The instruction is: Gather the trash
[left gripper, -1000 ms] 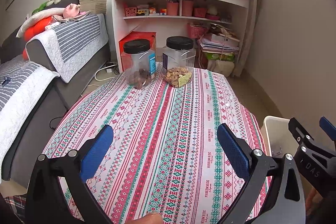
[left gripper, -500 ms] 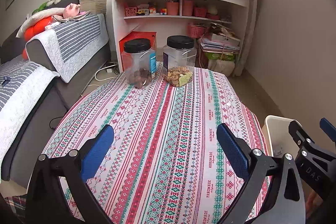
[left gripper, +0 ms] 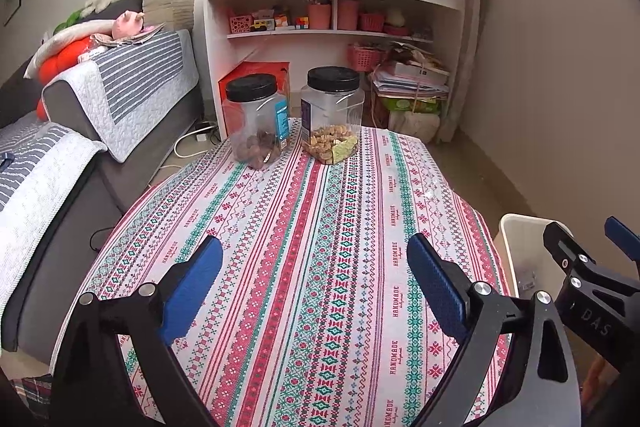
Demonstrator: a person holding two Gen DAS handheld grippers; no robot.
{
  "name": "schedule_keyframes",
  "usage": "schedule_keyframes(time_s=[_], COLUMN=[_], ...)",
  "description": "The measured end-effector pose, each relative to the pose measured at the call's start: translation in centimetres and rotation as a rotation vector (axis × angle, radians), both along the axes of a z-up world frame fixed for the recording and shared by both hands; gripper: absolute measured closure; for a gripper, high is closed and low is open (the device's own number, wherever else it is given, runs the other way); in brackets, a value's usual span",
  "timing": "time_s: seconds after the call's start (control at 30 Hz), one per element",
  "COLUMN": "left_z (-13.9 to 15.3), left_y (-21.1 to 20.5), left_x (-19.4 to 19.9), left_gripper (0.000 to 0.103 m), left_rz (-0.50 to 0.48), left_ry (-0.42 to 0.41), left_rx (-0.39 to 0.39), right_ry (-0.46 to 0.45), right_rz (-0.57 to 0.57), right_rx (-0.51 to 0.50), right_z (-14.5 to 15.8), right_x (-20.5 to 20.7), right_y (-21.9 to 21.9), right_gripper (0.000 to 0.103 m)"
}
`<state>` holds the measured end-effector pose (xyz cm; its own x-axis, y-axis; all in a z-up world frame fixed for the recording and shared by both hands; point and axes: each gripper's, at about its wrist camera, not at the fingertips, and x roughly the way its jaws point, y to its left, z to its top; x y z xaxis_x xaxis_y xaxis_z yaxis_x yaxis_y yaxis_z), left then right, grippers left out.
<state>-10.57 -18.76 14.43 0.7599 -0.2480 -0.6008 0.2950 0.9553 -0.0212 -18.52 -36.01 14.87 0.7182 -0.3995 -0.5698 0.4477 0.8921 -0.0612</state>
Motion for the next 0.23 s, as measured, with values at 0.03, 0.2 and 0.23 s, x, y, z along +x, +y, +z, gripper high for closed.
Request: schedule_keyframes(time_s=[0.03,0.2,0.23], left_z=[0.02,0.18,0.19], left_y=[-0.03,-0.3,-0.27], left_x=[-0.02,-0.23,-0.25], left_gripper=[0.012,0.007,0.007], left_rz=[-0.003,0.005,0.007], left_ry=[0.005,-0.007,-0.007], left_rx=[-0.003,0.012,0.01], right_ry=[-0.001,-0.006,-0.005], right_rz=[0.0,0.001,0.001], right_rx=[-0.001,-0.005,-0.005], right_z=[0.01,0.0,-0.02], right_x=[0.0,-0.05,-0.05], right_y=[0.0,0.2,0.2], right_gripper=[0.007,0.007,0.007])
